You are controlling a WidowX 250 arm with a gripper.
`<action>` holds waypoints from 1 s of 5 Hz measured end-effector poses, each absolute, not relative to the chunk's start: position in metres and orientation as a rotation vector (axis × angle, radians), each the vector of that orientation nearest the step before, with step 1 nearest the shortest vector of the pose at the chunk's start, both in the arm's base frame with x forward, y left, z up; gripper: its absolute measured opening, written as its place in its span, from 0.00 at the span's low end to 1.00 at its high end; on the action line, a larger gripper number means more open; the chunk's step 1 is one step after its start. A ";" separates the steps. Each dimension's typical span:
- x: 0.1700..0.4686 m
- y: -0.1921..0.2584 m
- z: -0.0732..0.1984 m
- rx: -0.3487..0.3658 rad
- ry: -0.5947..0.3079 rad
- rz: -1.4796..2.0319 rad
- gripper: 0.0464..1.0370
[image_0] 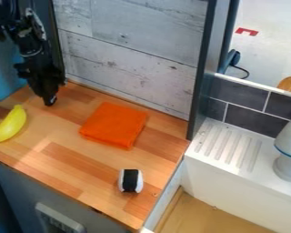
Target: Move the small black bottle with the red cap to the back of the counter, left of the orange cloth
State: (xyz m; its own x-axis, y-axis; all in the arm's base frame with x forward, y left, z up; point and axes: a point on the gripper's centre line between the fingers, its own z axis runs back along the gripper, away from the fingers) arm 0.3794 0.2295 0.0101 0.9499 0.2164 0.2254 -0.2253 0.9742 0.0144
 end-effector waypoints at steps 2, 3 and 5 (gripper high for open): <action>0.389 0.221 0.006 0.035 -0.227 0.213 0.37; 0.394 0.210 0.006 0.029 -0.224 0.193 0.68; 0.395 0.204 0.006 0.021 -0.212 0.185 0.97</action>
